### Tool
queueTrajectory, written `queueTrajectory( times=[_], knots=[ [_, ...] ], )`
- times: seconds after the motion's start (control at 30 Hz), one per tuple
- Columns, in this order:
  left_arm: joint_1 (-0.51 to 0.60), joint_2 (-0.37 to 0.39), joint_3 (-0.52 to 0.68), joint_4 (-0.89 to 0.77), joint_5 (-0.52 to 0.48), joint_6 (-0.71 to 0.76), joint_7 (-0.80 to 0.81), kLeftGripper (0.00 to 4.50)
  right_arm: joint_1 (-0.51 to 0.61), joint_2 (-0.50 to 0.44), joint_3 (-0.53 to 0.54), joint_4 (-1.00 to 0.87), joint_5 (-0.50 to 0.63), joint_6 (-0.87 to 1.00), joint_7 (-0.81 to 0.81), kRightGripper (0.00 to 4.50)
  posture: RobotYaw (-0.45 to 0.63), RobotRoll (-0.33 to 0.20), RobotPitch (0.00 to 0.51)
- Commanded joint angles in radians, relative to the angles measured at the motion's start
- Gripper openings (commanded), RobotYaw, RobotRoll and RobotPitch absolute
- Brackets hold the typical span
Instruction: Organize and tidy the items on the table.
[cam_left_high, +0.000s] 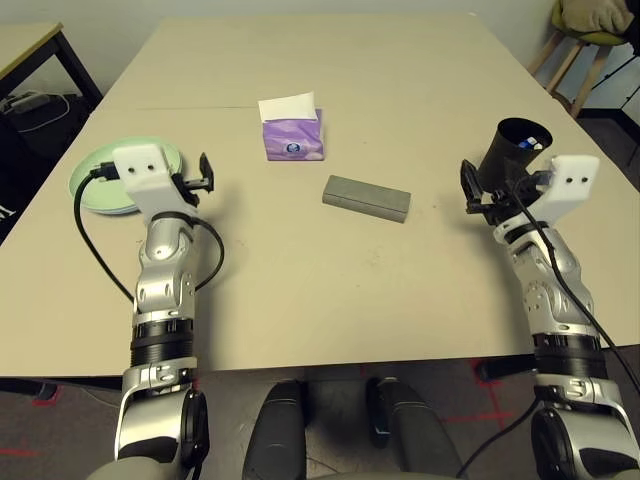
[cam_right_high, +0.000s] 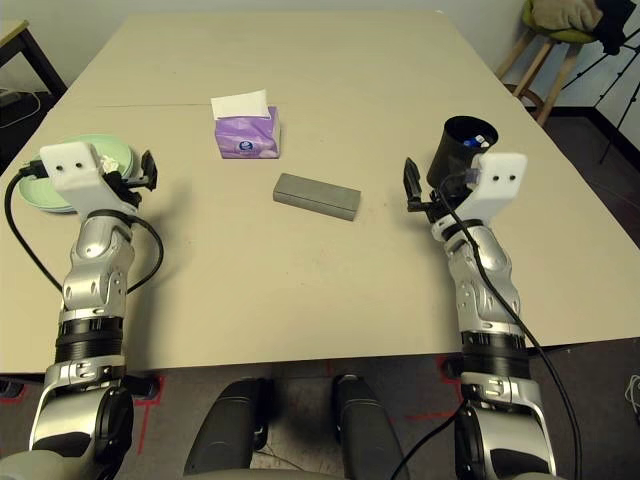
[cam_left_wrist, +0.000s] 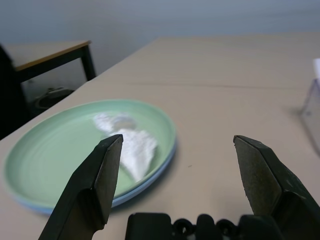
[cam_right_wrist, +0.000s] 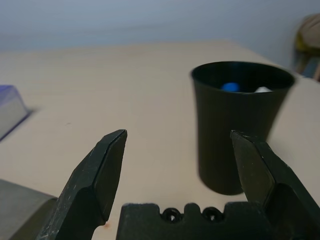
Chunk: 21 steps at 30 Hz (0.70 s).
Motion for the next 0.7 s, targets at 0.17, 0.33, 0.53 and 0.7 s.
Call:
queueTrajectory(
  times=[0.17, 0.33, 0.53, 0.7],
  knots=[
    [0.063, 0.043, 0.034, -0.028, -0.144, -0.089, -0.212, 4.50, 0.029, -0.098, -0.031, 0.131, 0.031, -0.102, 0.145, 4.48, 0.17, 0.000, 0.116],
    [0.096, 0.096, 0.046, 0.021, -0.180, -0.131, -0.325, 4.50, -0.006, -0.150, -0.057, 0.228, 0.067, -0.132, 0.220, 4.48, 0.16, 0.000, 0.115],
    [0.129, 0.114, 0.048, 0.060, -0.179, -0.148, -0.354, 4.50, -0.029, -0.149, -0.074, 0.256, 0.081, -0.158, 0.216, 4.48, 0.15, 0.000, 0.113],
    [0.127, 0.090, 0.058, 0.083, -0.165, -0.138, -0.287, 4.50, -0.021, -0.126, -0.092, 0.237, 0.087, -0.165, 0.162, 4.48, 0.15, 0.000, 0.111]
  ],
)
